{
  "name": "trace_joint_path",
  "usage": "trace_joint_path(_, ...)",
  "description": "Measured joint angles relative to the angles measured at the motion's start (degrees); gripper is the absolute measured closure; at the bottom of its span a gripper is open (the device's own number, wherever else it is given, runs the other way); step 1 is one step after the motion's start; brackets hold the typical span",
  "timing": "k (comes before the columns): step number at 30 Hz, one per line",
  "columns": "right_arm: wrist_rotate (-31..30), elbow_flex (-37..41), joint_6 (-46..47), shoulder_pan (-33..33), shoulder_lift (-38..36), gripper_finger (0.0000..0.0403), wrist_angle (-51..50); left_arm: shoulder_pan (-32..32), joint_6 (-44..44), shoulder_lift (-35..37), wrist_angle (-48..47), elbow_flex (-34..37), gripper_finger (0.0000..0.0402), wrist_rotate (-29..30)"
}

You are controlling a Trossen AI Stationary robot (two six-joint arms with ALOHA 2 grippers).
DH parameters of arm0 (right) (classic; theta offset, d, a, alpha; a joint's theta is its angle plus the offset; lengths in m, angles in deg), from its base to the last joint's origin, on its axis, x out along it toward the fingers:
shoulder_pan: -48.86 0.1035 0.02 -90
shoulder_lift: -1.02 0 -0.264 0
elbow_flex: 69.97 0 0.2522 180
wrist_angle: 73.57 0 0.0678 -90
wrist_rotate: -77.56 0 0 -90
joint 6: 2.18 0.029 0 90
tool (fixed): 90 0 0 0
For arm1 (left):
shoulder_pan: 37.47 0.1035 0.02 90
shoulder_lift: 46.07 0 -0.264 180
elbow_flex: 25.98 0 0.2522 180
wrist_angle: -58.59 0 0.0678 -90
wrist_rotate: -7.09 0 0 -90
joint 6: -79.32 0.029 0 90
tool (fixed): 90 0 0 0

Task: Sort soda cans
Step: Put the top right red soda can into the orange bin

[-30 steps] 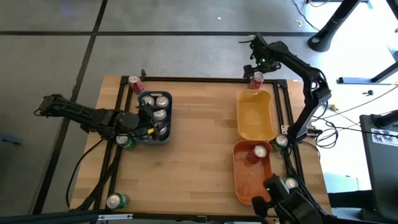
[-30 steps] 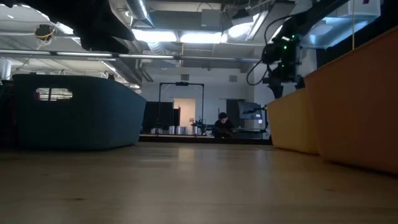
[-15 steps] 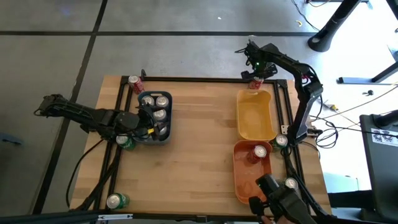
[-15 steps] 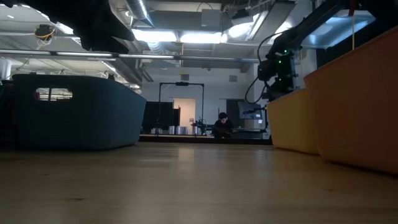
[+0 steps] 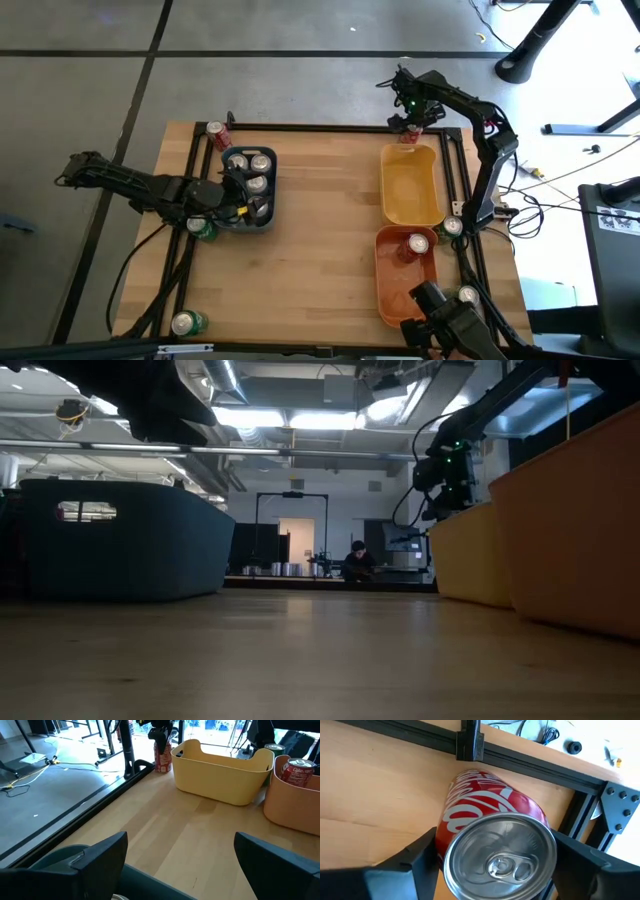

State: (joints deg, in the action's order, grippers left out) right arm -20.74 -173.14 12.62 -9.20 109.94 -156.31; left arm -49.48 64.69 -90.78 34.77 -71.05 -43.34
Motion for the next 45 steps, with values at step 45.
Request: trace_joint_path(45,4.61,-13.00,27.41,51.72,-22.31,0.0117,-21.09,0.17,-0.38,0.00,-0.02,0.00,0.0049,0.00)
